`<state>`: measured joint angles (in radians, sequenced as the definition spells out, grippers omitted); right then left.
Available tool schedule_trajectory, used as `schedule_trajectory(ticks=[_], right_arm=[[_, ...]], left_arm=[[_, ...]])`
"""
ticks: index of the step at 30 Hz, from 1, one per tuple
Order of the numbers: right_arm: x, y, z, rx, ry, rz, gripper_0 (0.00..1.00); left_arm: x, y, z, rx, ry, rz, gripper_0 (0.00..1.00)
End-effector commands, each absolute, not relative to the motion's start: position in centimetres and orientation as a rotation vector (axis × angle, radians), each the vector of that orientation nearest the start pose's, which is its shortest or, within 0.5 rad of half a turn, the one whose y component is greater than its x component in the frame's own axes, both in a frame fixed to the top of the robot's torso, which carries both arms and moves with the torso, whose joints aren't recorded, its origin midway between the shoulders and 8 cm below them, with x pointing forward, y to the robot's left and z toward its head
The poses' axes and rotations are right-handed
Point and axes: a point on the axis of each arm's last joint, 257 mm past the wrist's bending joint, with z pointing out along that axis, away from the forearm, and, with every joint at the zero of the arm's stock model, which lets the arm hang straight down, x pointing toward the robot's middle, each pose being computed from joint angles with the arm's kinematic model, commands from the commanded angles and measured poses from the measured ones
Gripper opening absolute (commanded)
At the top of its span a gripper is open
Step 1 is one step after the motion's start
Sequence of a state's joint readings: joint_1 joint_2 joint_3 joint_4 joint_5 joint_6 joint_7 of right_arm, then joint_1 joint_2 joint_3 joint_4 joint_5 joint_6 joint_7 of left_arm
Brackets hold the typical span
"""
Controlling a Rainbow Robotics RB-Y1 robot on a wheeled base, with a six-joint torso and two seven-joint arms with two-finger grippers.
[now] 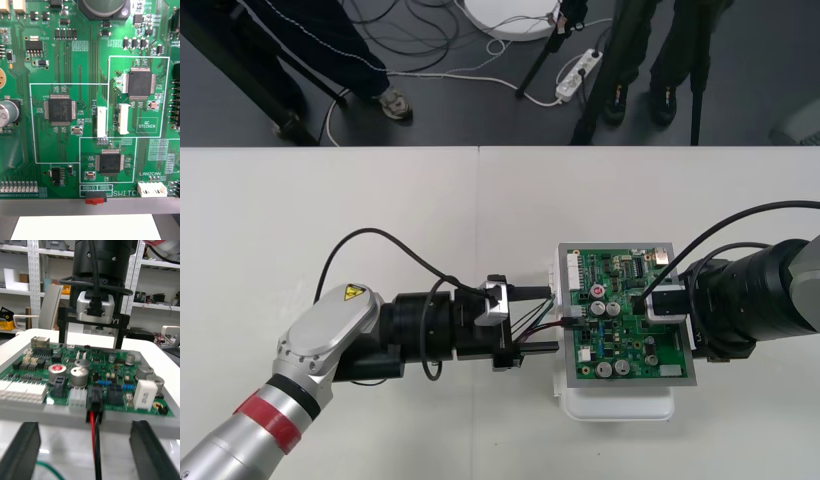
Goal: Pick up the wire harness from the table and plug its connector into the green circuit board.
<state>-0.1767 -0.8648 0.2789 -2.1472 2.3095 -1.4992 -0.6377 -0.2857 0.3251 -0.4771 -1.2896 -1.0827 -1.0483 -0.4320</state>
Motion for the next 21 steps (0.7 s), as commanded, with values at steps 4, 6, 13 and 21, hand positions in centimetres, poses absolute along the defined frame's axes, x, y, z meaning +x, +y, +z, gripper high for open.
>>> schedule_trajectory(ticks=[4,6,13,21], right_arm=[[38.2,-23.0,-24.6,-2.031,1.798,-0.256,1.00],[38.3,-23.5,-24.4,-2.027,1.804,-0.265,1.00],[38.1,-26.2,-23.6,-1.942,1.865,-0.198,1.00],[37.8,-30.0,-22.2,-1.922,1.824,-0.140,1.00]], left_arm=[[38.6,-1.8,-23.4,1.224,1.163,-0.879,1.00],[38.9,-0.9,-23.3,1.211,1.173,-0.866,1.00],[39.8,3.1,-24.4,1.183,1.240,-0.809,1.00],[39.1,7.6,-25.0,1.233,1.292,-0.743,1.00]])
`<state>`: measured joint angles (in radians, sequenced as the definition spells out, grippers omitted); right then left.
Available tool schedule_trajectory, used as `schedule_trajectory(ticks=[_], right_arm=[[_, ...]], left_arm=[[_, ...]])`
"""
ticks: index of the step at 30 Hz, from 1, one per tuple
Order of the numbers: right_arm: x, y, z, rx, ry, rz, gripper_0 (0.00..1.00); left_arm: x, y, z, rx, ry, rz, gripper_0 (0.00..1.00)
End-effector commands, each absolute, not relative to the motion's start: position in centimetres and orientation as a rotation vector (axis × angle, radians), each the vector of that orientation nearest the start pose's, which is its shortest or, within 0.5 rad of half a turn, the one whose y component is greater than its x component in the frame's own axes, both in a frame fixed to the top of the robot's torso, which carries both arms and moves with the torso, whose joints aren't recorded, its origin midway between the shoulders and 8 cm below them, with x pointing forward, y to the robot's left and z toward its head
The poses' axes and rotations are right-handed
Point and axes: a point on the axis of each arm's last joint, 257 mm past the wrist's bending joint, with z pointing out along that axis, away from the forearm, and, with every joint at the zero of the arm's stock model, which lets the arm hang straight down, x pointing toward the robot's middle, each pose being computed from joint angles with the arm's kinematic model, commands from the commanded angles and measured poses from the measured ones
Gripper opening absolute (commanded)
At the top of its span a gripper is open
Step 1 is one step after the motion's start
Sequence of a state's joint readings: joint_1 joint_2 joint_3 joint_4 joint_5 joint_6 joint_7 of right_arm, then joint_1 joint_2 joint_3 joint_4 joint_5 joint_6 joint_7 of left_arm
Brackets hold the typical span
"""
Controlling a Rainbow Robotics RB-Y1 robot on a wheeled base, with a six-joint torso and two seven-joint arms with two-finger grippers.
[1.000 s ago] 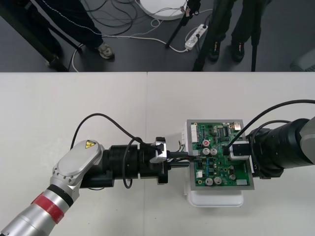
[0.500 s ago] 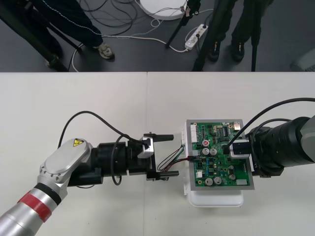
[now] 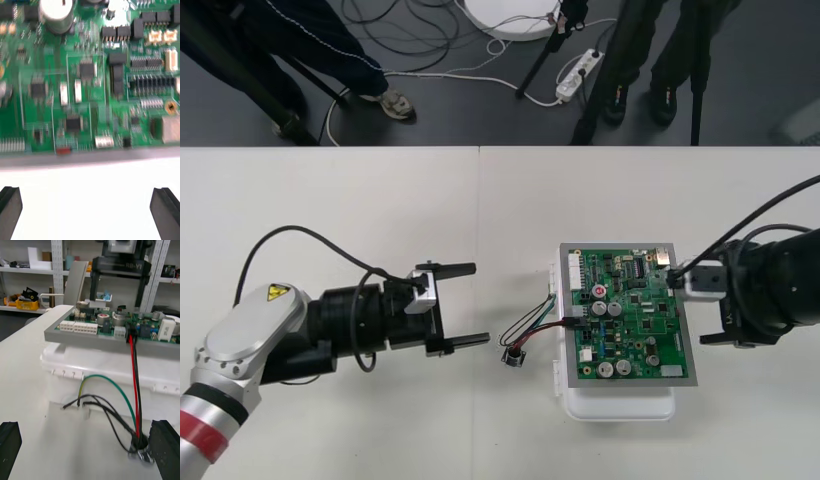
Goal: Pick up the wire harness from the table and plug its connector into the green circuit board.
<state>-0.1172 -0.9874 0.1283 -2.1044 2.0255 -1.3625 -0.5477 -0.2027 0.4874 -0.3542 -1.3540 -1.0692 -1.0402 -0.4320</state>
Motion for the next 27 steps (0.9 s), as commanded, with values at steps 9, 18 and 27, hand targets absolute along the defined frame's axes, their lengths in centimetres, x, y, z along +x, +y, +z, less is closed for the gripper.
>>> schedule_trajectory(ticks=[9,18,27], right_arm=[[36.6,-33.1,-19.2,-1.909,1.793,-0.083,1.00],[34.1,-33.5,-15.7,-1.746,1.822,0.173,1.00],[33.4,-33.1,-13.2,-1.652,1.716,0.302,1.00]], left_arm=[[36.0,10.5,-22.9,1.310,1.331,-0.751,1.00],[33.6,12.8,-19.5,1.376,1.383,-0.775,1.00],[30.8,13.9,-15.6,1.409,1.427,-0.839,1.00]])
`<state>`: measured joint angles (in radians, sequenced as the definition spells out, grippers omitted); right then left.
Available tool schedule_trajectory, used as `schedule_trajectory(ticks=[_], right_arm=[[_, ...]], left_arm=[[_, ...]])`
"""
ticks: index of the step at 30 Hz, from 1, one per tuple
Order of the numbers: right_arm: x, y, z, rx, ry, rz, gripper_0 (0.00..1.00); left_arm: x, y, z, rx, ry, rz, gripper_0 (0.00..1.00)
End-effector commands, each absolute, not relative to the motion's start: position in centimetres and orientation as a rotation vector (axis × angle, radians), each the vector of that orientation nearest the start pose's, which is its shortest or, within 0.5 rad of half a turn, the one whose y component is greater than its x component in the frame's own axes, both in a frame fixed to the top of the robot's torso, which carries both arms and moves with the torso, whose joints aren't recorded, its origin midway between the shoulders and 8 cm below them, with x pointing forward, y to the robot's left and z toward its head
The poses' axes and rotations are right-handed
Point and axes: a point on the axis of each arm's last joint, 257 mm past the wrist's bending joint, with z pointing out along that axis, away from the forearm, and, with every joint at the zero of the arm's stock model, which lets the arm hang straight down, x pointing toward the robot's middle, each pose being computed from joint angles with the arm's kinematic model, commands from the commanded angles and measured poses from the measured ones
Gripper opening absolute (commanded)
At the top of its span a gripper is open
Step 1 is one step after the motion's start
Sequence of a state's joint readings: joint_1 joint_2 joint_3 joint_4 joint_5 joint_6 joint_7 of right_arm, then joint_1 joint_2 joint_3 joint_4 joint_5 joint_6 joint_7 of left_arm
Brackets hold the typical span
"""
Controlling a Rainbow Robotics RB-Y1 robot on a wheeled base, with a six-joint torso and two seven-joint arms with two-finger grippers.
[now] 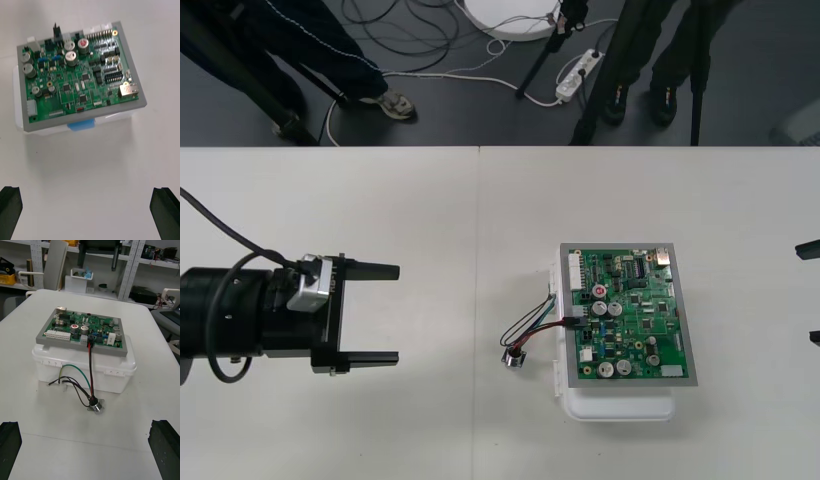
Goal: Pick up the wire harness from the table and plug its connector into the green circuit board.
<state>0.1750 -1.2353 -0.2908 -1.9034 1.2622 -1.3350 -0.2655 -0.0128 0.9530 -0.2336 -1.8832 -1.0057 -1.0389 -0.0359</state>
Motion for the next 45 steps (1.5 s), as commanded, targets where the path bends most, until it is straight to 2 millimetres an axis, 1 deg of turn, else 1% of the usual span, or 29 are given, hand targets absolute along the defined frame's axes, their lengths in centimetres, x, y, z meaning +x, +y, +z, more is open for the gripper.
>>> schedule_trajectory(ticks=[1,3,4,6,8,9,12,13,15,19,22,25,29,33,37,41,45], right_arm=[[33.4,-33.1,-12.9,-1.634,1.702,0.321,1.00],[33.3,-33.0,-12.3,-1.598,1.674,0.362,1.00],[33.3,-32.8,-11.7,-1.576,1.643,0.384,1.00],[33.1,-32.7,-11.0,-1.558,1.610,0.414,1.00],[32.8,-32.3,-10.5,-1.530,1.598,0.452,1.00],[32.4,-32.1,-9.9,-1.499,1.595,0.489,1.00],[31.8,-32.0,-9.3,-1.454,1.600,0.538,1.00],[31.4,-31.7,-8.8,-1.433,1.597,0.570,1.00],[30.7,-31.6,-8.6,-1.418,1.606,0.599,1.00],[30.2,-31.3,-8.4,-1.420,1.611,0.586,1.00],[30.0,-30.3,-8.0,-1.423,1.584,0.586,1.00],[29.7,-29.2,-7.6,-1.413,1.551,0.600,1.00],[29.5,-28.3,-7.4,-1.437,1.516,0.596,1.00],[29.1,-27.5,-6.8,-1.449,1.509,0.643,1.00],[28.8,-27.5,-6.4,-1.471,1.521,0.658,1.00],[28.6,-27.3,-6.0,-1.491,1.517,0.670,1.00],[28.4,-27.4,-5.3,-1.514,1.510,0.690,1.00]], left_arm=[[30.6,14.0,-15.1,1.414,1.429,-0.841,1.00],[30.2,14.2,-14.3,1.422,1.434,-0.845,1.00],[29.9,14.4,-13.3,1.424,1.437,-0.854,1.00],[29.3,14.9,-12.1,1.443,1.449,-0.865,1.00],[29.1,15.1,-11.4,1.457,1.451,-0.869,1.00],[28.8,15.5,-10.9,1.463,1.461,-0.881,1.00],[28.3,15.9,-10.0,1.474,1.470,-0.900,1.00],[28.0,16.2,-9.4,1.480,1.472,-0.908,1.00],[27.8,16.5,-8.9,1.485,1.480,-0.919,1.00],[27.0,17.0,-7.7,1.492,1.492,-0.951,1.00],[26.5,17.3,-7.2,1.507,1.501,-0.958,1.00],[26.2,17.7,-7.3,1.508,1.507,-0.955,1.00],[26.2,18.3,-8.2,1.501,1.533,-0.936,1.00],[26.8,18.9,-9.0,1.522,1.535,-0.866,1.00],[27.2,19.3,-9.6,1.535,1.528,-0.824,1.00],[27.7,20.4,-10.9,1.541,1.548,-0.785,1.00],[28.1,21.2,-11.7,1.560,1.518,-0.753,1.00]])
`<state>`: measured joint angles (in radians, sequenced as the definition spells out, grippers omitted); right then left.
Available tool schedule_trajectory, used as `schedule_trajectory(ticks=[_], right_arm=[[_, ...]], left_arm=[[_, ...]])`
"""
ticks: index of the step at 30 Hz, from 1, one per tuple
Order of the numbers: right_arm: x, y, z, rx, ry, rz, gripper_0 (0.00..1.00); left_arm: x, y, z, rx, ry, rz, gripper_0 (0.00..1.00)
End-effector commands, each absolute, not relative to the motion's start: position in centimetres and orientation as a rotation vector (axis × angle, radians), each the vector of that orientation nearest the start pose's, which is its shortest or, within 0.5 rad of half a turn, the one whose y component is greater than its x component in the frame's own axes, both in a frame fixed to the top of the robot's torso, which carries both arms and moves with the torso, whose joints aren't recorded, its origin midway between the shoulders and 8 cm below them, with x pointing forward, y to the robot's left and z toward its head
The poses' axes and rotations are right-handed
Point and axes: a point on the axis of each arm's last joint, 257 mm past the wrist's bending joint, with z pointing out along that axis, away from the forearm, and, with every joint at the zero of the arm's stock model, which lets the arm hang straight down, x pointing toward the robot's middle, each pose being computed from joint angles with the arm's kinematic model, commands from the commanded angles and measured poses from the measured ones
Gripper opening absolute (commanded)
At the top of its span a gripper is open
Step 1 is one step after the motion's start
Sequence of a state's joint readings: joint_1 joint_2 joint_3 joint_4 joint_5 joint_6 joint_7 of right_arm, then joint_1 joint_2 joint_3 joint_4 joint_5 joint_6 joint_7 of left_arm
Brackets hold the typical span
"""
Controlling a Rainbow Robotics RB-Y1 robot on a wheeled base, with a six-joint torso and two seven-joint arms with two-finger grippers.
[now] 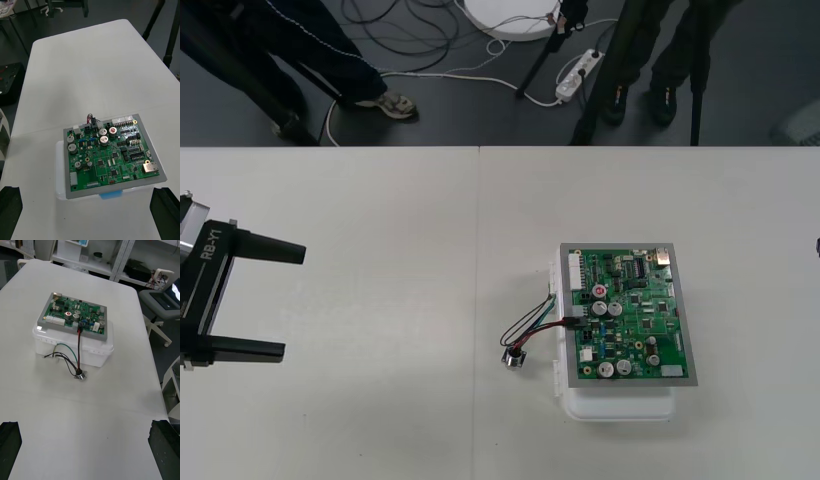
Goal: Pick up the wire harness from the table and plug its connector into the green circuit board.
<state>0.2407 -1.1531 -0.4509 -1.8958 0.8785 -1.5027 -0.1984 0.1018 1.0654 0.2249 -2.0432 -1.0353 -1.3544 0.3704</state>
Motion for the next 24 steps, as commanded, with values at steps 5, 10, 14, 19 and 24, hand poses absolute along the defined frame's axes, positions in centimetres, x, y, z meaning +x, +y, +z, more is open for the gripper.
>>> schedule_trajectory(ticks=[5,10,14,19,24], right_arm=[[31.1,-28.0,-3.1,-1.457,1.491,0.615,1.00],[31.5,-28.4,-3.3,-1.452,1.496,0.602,1.00],[31.8,-28.7,-4.3,-1.472,1.518,0.572,1.00],[31.8,-28.8,-6.2,-1.515,1.537,0.544,1.00],[30.9,-28.0,-8.2,-1.578,1.544,0.553,1.00]], left_arm=[[28.0,22.4,-12.6,1.588,1.486,-0.747,1.00],[27.7,23.0,-12.9,1.606,1.475,-0.751,1.00],[27.6,22.9,-12.8,1.613,1.468,-0.758,1.00],[27.8,23.4,-13.4,1.636,1.479,-0.725,1.00],[27.6,23.4,-13.7,1.647,1.480,-0.722,1.00]])
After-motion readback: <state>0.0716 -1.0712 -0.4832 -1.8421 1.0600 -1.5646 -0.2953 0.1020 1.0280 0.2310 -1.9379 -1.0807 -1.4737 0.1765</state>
